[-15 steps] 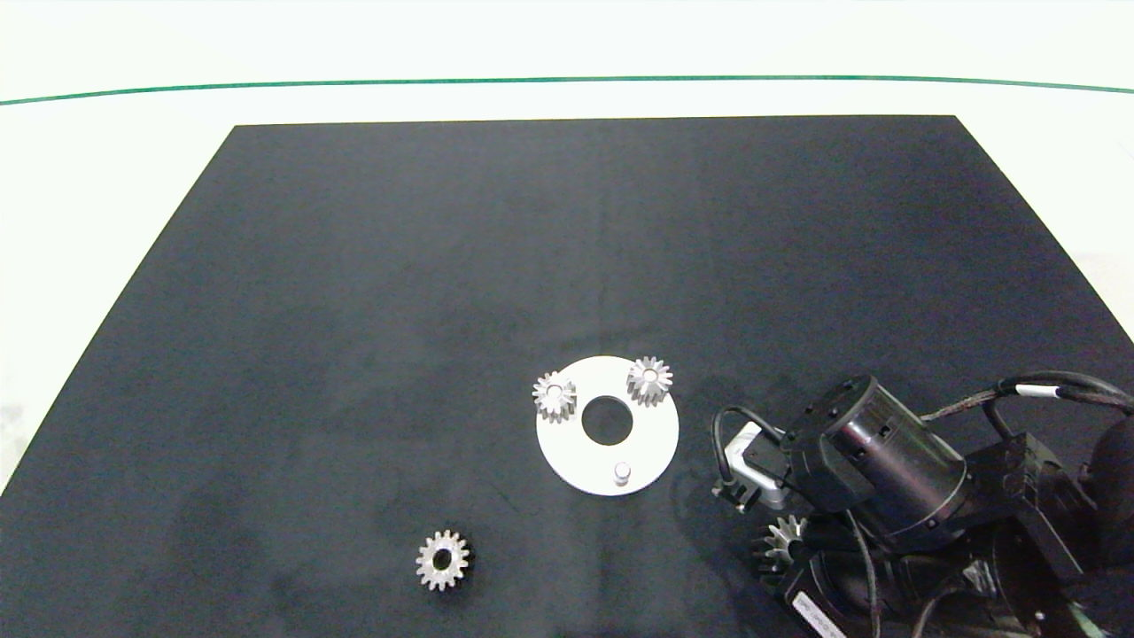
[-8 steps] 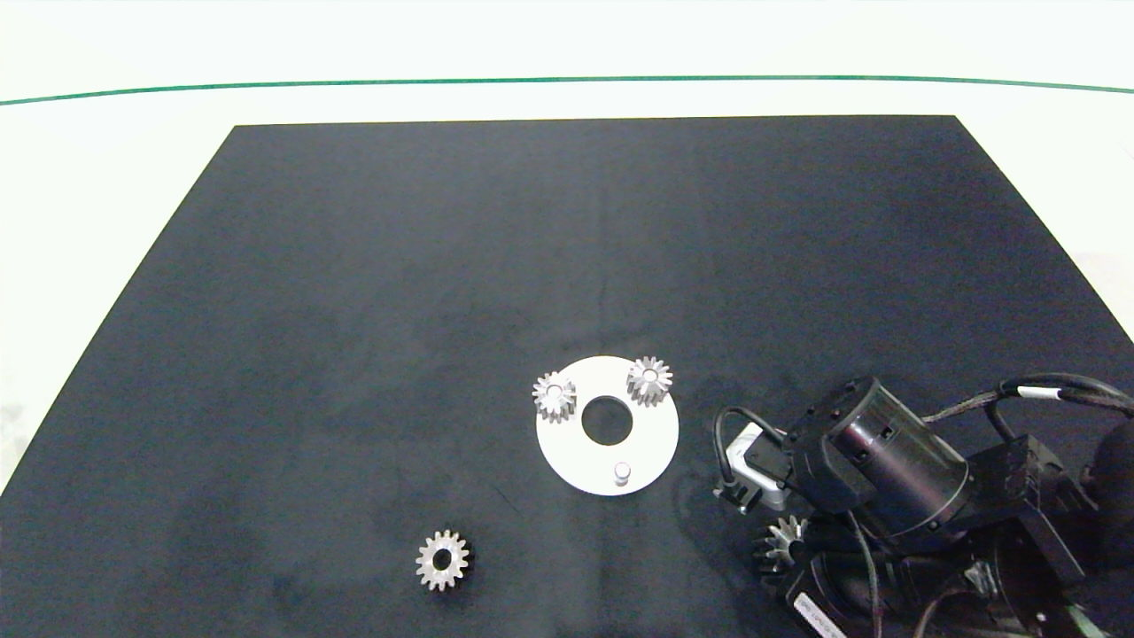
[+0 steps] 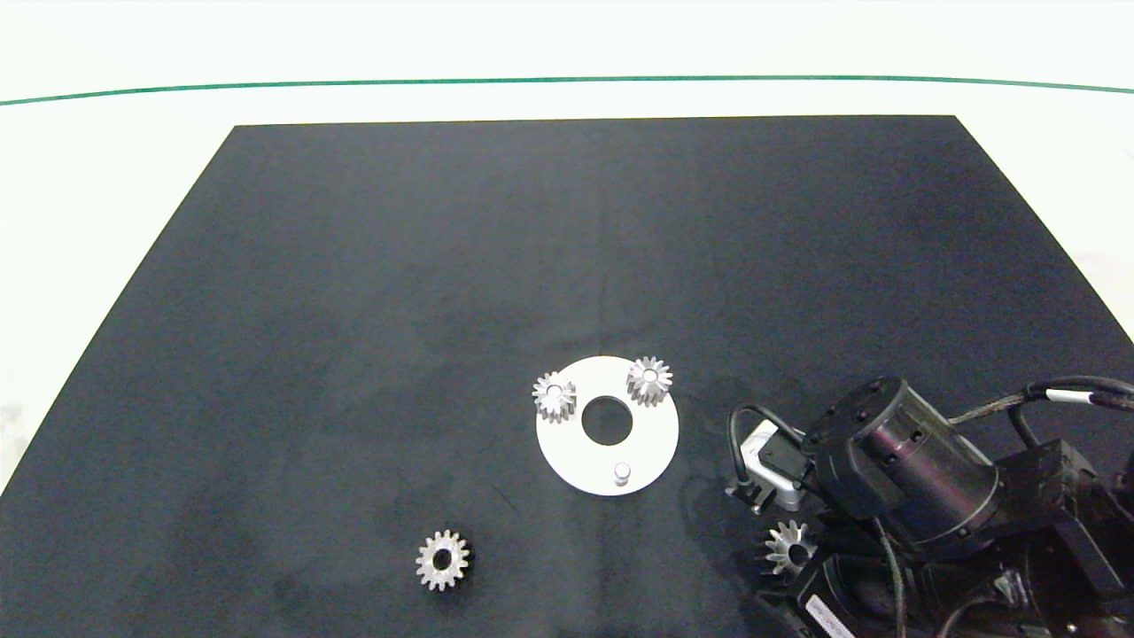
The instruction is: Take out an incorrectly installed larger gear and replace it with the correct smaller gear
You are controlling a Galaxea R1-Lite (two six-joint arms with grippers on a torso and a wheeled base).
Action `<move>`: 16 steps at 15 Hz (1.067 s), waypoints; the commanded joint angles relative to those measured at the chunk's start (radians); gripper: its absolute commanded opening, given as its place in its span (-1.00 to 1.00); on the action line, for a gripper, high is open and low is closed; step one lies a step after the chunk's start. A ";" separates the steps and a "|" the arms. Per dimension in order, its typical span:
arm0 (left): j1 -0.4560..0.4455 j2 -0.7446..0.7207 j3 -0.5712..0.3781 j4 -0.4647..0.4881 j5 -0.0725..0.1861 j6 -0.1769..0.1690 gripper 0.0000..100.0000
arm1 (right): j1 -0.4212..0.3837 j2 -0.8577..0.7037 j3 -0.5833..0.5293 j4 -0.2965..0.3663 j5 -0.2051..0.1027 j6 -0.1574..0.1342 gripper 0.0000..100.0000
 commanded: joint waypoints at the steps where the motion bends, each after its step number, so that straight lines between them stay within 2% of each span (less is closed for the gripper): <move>1: -0.015 0.005 0.016 0.005 0.001 -0.002 1.00 | 0.004 -0.057 -0.046 -0.002 -0.021 0.051 1.00; 2: -0.024 0.010 0.019 0.005 -0.001 -0.002 1.00 | -0.003 -0.078 -0.092 0.018 -0.022 0.075 1.00; 3: -0.028 0.011 0.023 0.005 -0.001 -0.002 1.00 | -0.008 -0.091 -0.127 0.054 -0.022 0.087 1.00; 4: -0.038 0.021 0.039 0.002 -0.001 -0.002 1.00 | -0.028 -0.103 -0.227 0.196 -0.022 0.120 1.00; 5: -0.053 0.027 0.059 -0.014 -0.001 -0.004 1.00 | -0.033 -0.101 -0.333 0.332 -0.022 0.181 1.00; 6: -0.068 0.033 0.086 -0.038 -0.001 -0.005 1.00 | -0.037 -0.098 -0.411 0.427 -0.022 0.245 1.00; 7: -0.104 0.042 0.115 -0.061 -0.001 -0.012 1.00 | -0.068 -0.100 -0.476 0.495 -0.024 0.281 1.00; 8: -0.165 0.056 0.148 -0.077 0.001 -0.031 1.00 | -0.123 -0.106 -0.529 0.541 -0.024 0.297 1.00; 10: -0.259 0.080 0.185 -0.159 0.010 -0.139 1.00 | -0.257 -0.127 -0.559 0.576 -0.024 0.293 1.00; 11: -0.277 0.093 0.208 -0.215 0.014 -0.171 1.00 | -0.293 -0.132 -0.554 0.578 -0.026 0.287 1.00; 13: -0.278 0.119 0.263 -0.283 0.028 -0.177 1.00 | -0.306 -0.135 -0.559 0.578 -0.024 0.284 1.00; 16: -0.278 0.162 0.277 -0.292 0.030 -0.182 1.00 | -0.289 -0.138 -0.554 0.578 -0.024 0.285 1.00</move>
